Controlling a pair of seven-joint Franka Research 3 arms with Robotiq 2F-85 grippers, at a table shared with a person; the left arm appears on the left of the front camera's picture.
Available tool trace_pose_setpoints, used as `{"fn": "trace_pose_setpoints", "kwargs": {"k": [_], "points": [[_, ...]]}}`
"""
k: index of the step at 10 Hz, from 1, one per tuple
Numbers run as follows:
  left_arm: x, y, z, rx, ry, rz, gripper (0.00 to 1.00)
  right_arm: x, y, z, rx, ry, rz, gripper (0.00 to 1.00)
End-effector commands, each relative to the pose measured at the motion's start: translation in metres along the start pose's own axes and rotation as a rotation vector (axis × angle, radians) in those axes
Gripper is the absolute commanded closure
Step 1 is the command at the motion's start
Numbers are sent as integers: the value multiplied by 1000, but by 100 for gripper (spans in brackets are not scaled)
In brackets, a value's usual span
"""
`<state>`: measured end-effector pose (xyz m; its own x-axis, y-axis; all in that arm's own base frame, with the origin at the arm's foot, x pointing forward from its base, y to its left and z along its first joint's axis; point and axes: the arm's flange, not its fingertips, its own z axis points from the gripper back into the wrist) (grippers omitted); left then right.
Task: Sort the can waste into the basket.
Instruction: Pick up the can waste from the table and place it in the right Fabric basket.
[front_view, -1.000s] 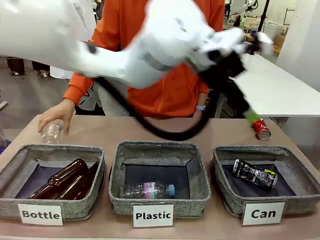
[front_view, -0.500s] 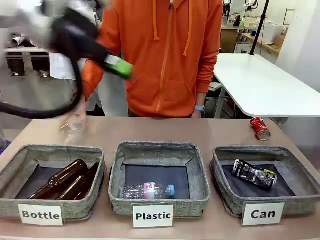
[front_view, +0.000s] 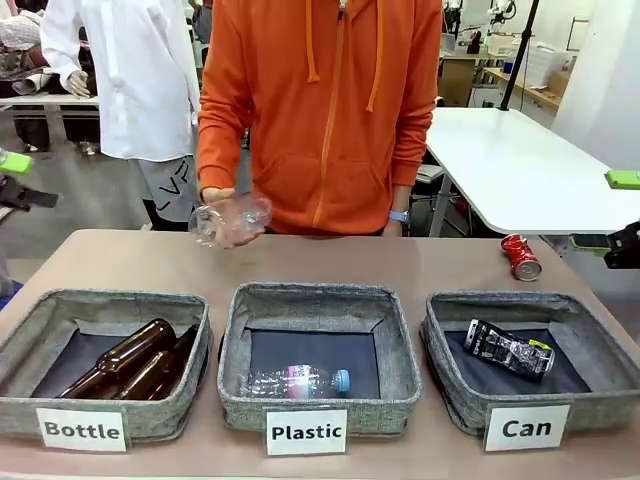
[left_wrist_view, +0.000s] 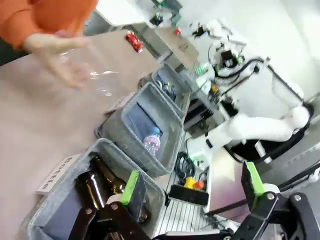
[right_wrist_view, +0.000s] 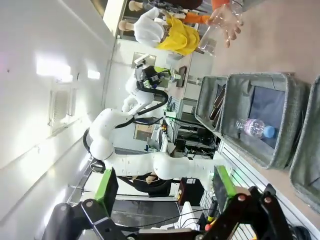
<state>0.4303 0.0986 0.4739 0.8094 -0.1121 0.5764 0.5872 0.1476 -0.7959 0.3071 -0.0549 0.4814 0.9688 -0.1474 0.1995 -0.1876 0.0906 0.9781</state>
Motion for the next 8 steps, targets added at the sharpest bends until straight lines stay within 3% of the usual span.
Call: {"fn": "trace_pose_setpoints", "kwargs": {"k": [1,2,8], "points": [[-4,37,8,-148,-191,-33,0,-6,0,10,6,5,5,0],[0,0,0,0,0,0,0,-6,0,10,6,5,5,0],[0,0,0,0,0,0,0,-6,0,10,6,5,5,0]]}}
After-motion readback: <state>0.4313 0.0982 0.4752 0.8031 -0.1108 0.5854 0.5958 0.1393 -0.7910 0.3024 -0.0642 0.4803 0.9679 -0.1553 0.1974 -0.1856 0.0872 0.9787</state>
